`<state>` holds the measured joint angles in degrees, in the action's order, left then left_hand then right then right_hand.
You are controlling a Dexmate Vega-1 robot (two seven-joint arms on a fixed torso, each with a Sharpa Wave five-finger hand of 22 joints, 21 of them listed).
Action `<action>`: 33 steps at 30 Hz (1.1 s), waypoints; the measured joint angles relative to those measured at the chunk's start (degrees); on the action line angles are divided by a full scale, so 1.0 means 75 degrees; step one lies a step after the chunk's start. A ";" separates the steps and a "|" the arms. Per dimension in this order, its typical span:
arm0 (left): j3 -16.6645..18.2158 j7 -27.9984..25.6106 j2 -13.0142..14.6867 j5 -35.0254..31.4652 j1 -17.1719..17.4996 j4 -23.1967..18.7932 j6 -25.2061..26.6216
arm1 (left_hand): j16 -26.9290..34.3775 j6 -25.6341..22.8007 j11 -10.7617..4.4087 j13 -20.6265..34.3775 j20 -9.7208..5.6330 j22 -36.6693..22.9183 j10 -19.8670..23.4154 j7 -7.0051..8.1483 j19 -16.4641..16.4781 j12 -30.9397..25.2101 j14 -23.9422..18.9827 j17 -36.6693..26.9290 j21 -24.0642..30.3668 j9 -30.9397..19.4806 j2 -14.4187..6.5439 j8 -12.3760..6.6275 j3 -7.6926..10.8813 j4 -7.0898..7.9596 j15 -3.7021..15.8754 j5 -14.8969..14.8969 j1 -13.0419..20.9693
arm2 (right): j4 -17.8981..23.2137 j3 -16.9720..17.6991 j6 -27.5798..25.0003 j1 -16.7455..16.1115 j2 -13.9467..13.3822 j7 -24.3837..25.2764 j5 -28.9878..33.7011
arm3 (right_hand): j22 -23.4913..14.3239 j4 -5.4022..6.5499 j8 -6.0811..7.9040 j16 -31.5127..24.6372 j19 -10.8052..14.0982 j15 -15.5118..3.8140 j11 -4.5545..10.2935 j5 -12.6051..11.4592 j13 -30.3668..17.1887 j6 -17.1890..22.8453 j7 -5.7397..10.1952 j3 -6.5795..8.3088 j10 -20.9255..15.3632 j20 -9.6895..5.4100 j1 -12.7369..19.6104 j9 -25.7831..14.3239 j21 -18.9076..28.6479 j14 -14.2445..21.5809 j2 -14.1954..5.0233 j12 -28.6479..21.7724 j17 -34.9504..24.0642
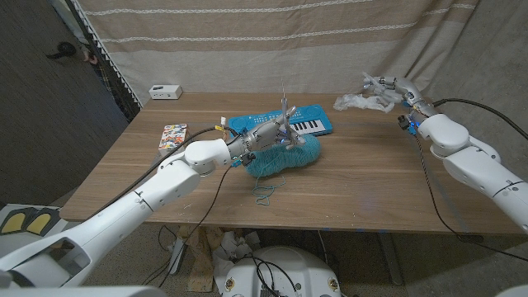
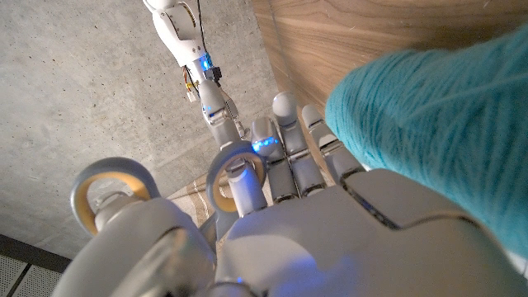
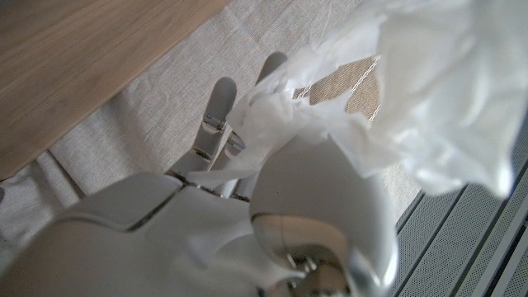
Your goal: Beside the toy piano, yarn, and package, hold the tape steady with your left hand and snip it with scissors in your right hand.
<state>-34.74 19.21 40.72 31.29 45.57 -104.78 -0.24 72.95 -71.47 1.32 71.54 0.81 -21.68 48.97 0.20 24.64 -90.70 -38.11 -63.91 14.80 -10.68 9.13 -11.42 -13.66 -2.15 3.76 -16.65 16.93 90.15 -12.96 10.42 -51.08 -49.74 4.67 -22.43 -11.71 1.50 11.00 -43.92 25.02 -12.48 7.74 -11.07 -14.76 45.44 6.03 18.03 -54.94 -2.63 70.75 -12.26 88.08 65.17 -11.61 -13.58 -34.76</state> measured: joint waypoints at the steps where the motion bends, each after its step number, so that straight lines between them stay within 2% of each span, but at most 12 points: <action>1: -0.0002 0.0001 -0.0007 -0.0002 -0.0002 0.0004 -0.0008 | 0.0000 0.0000 0.0000 0.0000 0.0000 0.0000 0.0000 0.0000 0.0000 0.0000 0.0000 0.0000 0.0000 0.0000 0.0000 0.0000 0.0000 0.0000 0.0000 0.0000 0.0000 | -0.0008 -0.0001 0.0001 0.0013 0.0025 0.0017 0.0000 | 0.0000 0.0000 0.0000 0.0000 0.0025 0.0000 0.0000 0.0000 -0.0001 0.0000 0.0000 0.0000 0.0000 0.0026 0.0000 0.0000 0.0000 0.0000 0.0000 0.0000 0.0000; 16: -0.0080 0.0040 -0.0163 -0.0081 -0.0065 0.0131 -0.0184 | 0.0000 0.0000 0.0000 0.0000 0.0000 0.0000 0.0000 0.0000 0.0000 0.0000 0.0000 -0.0053 0.0000 0.0000 0.0000 0.0000 0.0000 0.0000 0.0000 0.0000 0.0000 | -0.0192 -0.0098 0.0116 0.0289 0.0499 0.0317 -0.0042 | -0.0001 0.0000 0.0000 0.0000 0.0078 0.0000 -0.0010 0.0036 -0.0004 0.0002 -0.0001 0.0000 0.0012 -0.0004 0.0040 0.0000 0.0000 0.0000 0.0041 0.0001 0.0000; 20: -0.0104 0.0053 -0.0207 -0.0110 -0.0080 0.0171 -0.0234 | 0.0000 0.0000 0.0000 0.0000 0.0000 0.0001 0.0000 0.0000 0.0000 0.0001 0.0000 -0.0057 0.0000 0.0000 0.0000 0.0000 0.0000 0.0000 0.0000 0.0000 0.0000 | -0.0222 -0.0118 0.0132 0.0343 0.0589 0.0380 -0.0056 | -0.0001 0.0000 0.0000 0.0000 0.0078 0.0000 -0.0010 0.0036 -0.0003 0.0014 -0.0070 0.0000 0.0012 -0.0004 0.0040 0.0000 0.0000 0.0000 0.0041 0.0001 0.0032; 33: -0.0202 0.0145 -0.0390 -0.0174 -0.0190 0.0362 -0.0394 | 0.0059 -0.0040 -0.0038 0.0000 0.0000 0.0001 0.0040 0.0040 0.0000 0.0009 0.0000 -0.0121 0.0000 0.0000 0.0000 0.0000 0.0000 0.0000 0.0000 0.0000 0.0000 | -0.0239 -0.0164 0.0137 0.0486 0.0850 0.0589 -0.0098 | -0.0002 0.0000 0.0000 0.0000 0.0077 0.0000 -0.0011 0.0036 -0.0033 0.0014 -0.0068 -0.0001 0.0012 -0.0004 0.0040 -0.0001 0.0000 0.0000 0.0041 0.0015 0.0036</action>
<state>-36.25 20.29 37.80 29.99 44.14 -102.06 -3.19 73.40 -71.77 1.03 71.54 0.81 -21.67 49.27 0.50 24.64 -90.64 -38.11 -64.82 14.80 -10.68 9.13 -11.42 -13.66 -2.15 3.76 -16.65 16.93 88.35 -14.19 11.44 -47.43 -43.36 9.08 -23.16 -11.72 1.50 11.00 -43.92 25.60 -12.48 7.65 -10.80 -15.02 45.54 5.52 18.03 -54.85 -2.66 71.04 -12.26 88.07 65.17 -11.30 -13.47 -34.49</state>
